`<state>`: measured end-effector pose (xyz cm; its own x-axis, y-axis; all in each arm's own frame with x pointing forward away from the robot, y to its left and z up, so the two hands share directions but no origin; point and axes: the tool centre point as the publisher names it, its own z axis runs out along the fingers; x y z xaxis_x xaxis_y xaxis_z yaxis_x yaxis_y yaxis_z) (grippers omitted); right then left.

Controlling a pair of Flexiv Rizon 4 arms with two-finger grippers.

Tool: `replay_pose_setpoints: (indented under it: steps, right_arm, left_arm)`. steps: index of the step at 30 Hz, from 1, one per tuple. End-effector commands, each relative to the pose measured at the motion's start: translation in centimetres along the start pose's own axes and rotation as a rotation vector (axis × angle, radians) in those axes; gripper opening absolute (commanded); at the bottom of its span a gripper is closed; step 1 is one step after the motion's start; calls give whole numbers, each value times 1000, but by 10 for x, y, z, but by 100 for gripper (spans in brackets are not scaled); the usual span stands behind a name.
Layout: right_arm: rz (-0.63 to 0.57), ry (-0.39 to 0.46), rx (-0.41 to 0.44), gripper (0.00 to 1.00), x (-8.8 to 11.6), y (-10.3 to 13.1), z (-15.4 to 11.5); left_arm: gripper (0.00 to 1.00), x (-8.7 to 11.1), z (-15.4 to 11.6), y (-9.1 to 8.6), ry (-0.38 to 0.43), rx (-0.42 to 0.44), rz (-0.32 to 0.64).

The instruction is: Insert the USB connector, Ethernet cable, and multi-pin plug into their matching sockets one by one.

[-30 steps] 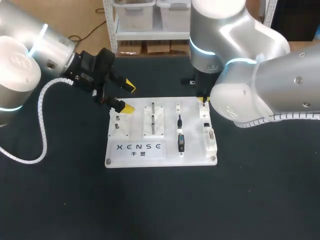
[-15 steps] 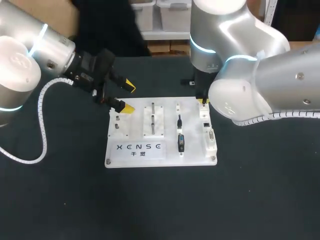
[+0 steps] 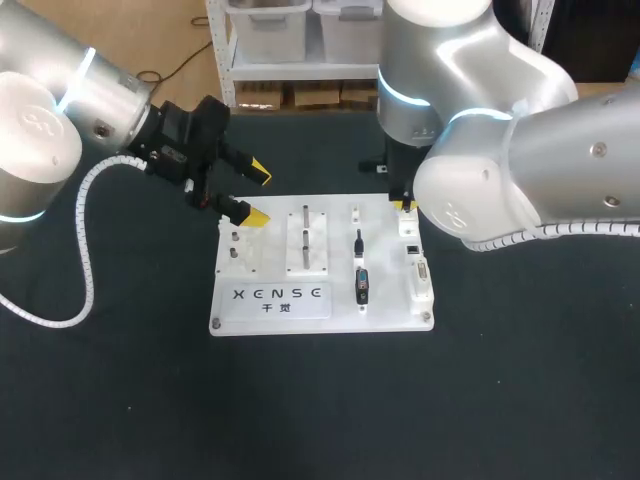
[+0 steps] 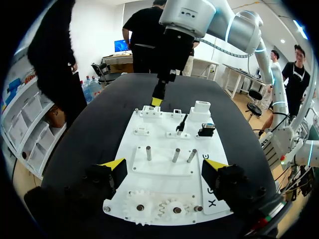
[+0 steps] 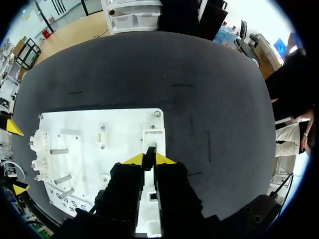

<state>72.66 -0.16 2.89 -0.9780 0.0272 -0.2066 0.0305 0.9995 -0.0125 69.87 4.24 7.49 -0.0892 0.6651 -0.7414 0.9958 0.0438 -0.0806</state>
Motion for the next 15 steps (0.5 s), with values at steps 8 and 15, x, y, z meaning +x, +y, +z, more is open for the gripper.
replay_pose_setpoints:
  steps: [8,15]
  right_arm:
    - [9,-4,8,0,0,-2,-2]
    - [22,-1,23,0,-2,-6,4]
  left_arm:
    - [100,0,0,1,3,3,0]
    - [100,0,0,1,3,3,0]
